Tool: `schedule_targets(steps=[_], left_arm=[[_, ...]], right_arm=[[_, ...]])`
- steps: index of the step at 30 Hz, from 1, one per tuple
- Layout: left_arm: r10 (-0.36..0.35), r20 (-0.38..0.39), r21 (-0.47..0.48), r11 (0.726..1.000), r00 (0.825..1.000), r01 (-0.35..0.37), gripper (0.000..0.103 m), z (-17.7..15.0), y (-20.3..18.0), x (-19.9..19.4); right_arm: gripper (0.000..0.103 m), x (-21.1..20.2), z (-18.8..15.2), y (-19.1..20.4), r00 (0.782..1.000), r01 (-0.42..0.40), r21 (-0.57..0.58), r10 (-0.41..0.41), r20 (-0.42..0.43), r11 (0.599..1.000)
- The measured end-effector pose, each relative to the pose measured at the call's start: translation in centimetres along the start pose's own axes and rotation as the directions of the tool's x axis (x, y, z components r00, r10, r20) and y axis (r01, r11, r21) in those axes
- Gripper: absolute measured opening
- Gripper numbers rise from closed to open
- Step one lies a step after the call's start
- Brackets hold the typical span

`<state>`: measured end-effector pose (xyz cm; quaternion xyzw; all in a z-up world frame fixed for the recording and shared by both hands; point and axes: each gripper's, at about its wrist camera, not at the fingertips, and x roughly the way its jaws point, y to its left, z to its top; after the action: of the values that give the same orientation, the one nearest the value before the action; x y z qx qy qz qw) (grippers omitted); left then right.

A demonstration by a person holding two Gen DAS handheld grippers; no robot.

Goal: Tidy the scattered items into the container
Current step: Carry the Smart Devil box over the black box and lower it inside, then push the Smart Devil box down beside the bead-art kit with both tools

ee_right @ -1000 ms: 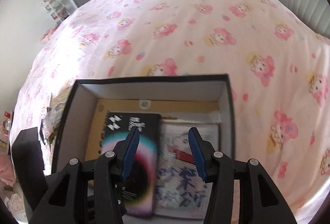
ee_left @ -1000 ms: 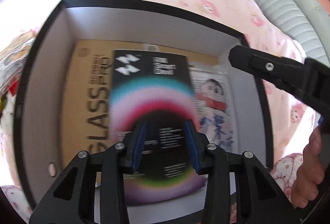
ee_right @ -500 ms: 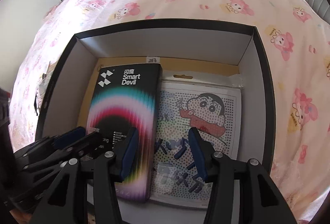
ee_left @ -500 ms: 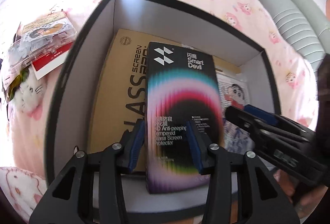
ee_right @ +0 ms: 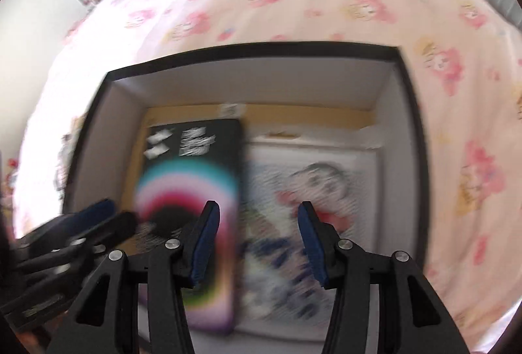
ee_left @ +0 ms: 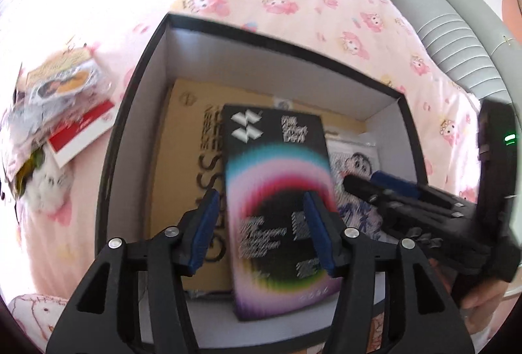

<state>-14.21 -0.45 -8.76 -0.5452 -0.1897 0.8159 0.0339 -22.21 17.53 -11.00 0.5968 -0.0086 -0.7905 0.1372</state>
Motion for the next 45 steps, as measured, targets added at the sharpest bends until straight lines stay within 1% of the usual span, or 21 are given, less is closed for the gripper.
schedule_targets(steps=[1, 3, 7, 9, 12, 13, 14, 16, 17, 19, 21, 23, 24, 27, 31, 33, 35, 38, 40, 43, 45], left_arm=[[0.002, 0.015, -0.012, 1.000, 1.000, -0.002, 0.055, 0.1, 0.0, 0.0], [-0.009, 0.040, -0.037, 0.999, 0.999, 0.010, 0.054, -0.1, 0.3, -0.3], [-0.022, 0.045, -0.040, 0.999, 0.999, 0.024, 0.054, 0.1, 0.7, -0.6], [-0.025, 0.048, -0.043, 0.999, 0.999, 0.027, 0.054, 0.1, 0.9, -0.8], [-0.087, 0.055, -0.067, 0.994, 0.995, 0.090, 0.055, -0.2, 1.3, -1.2], [-0.119, 0.051, -0.068, 0.990, 0.992, 0.122, 0.054, -0.3, 1.4, -1.2], [-0.138, 0.042, -0.054, 0.989, 0.989, 0.140, 0.054, -0.5, 1.2, -1.1], [-0.128, 0.028, -0.013, 0.992, 0.991, 0.129, 0.053, -0.7, 0.4, -0.7], [-0.133, 0.012, 0.014, 0.991, 0.991, 0.133, 0.052, -0.9, -0.2, -0.4], [-0.176, -0.023, 0.046, 0.983, 0.984, 0.177, 0.049, -1.2, -1.2, 0.2], [-0.226, -0.056, 0.064, 0.971, 0.973, 0.229, 0.048, -1.6, -2.1, 0.8], [-0.245, -0.107, 0.080, 0.964, 0.964, 0.254, 0.038, -2.0, -3.1, 1.8], [-0.241, -0.122, 0.092, 0.963, 0.963, 0.253, 0.038, -2.2, -3.5, 2.1], [-0.172, -0.141, 0.121, 0.974, 0.975, 0.189, 0.038, -2.7, -4.2, 2.9], [-0.061, -0.146, 0.091, 0.993, 0.987, 0.075, 0.035, -2.7, -2.9, 3.6], [-0.053, -0.146, 0.088, 0.994, 0.988, 0.066, 0.034, -2.6, -2.4, 3.3], [-0.086, -0.140, 0.082, 0.992, 0.986, 0.098, 0.036, -2.1, -1.8, 2.7], [-0.088, -0.098, 0.100, 0.990, 0.991, 0.098, 0.039, 0.0, -1.4, 1.9], [-0.044, -0.048, 0.104, 0.993, 0.998, 0.048, 0.039, 2.2, -1.0, 2.0], [0.024, -0.038, 0.094, 0.995, 0.999, -0.020, 0.039, 5.0, -0.1, 3.7], [0.098, -0.035, 0.098, 0.991, 0.995, -0.094, 0.039, 6.5, 0.1, 4.9]], right_arm=[[0.046, 0.7, -0.1, -0.2, 1.000, -0.002, 0.002, 0.002, -0.025, 1.000], [0.046, 1.6, -0.4, -0.5, 0.995, -0.080, 0.021, 0.081, -0.065, 0.997], [0.048, 2.4, -1.0, 1.3, 0.948, -0.276, 0.007, 0.273, -0.161, 0.961], [0.049, 2.3, -1.4, 2.5, 0.944, -0.293, -0.034, 0.284, -0.170, 0.955], [0.049, 1.4, -1.5, 2.4, 0.905, -0.396, -0.002, 0.390, -0.173, 0.918], [0.049, 0.8, -1.6, 2.0, 0.909, -0.391, 0.011, 0.388, -0.152, 0.920], [0.049, 0.3, -1.6, 1.4, 0.924, -0.363, 0.029, 0.364, -0.113, 0.931], [0.049, -0.9, -1.7, 0.2, 0.969, -0.242, 0.046, 0.244, -0.042, 0.969], [0.049, -1.4, -1.8, -0.3, 0.984, -0.179, 0.045, 0.179, -0.009, 0.983], [0.049, -2.0, -1.8, -1.1, 0.992, -0.128, 0.061, 0.126, 0.025, 0.990], [0.049, -2.2, -1.9, -1.6, 0.987, -0.162, 0.094, 0.161, 0.021, 0.982], [0.049, -2.2, -2.0, -1.9, 0.982, -0.190, 0.114, 0.189, 0.017, 0.975], [0.049, -2.3, -2.3, -1.1, 0.983, -0.185, 0.112, 0.184, 0.018, 0.976], [0.049, -2.4, -2.6, -0.8, 0.987, -0.161, 0.101, 0.160, 0.021, 0.982], [0.049, -1.1, -1.2, -2.0, 0.983, -0.182, 0.102, 0.184, -0.019, 0.978], [0.049, -0.9, -1.1, -1.8, 0.984, -0.172, 0.102, 0.175, -0.019, 0.980], [0.049, -1.2, -0.7, -2.1, 0.989, -0.147, 0.103, 0.148, -0.007, 0.984], [0.049, -0.9, 1.4, -1.8, 0.995, -0.097, 0.075, 0.099, -0.027, 0.992], [0.049, -1.0, 2.8, -1.0, 0.998, -0.054, 0.039, 0.054, -0.013, 0.998], [0.049, -0.5, 4.5, 0.6, 1.000, -0.020, -0.007, 0.020, 0.011, 1.000], [0.049, 0.2, 5.4, 1.1, 1.000, -0.009, -0.029, 0.009, 0.007, 1.000]])
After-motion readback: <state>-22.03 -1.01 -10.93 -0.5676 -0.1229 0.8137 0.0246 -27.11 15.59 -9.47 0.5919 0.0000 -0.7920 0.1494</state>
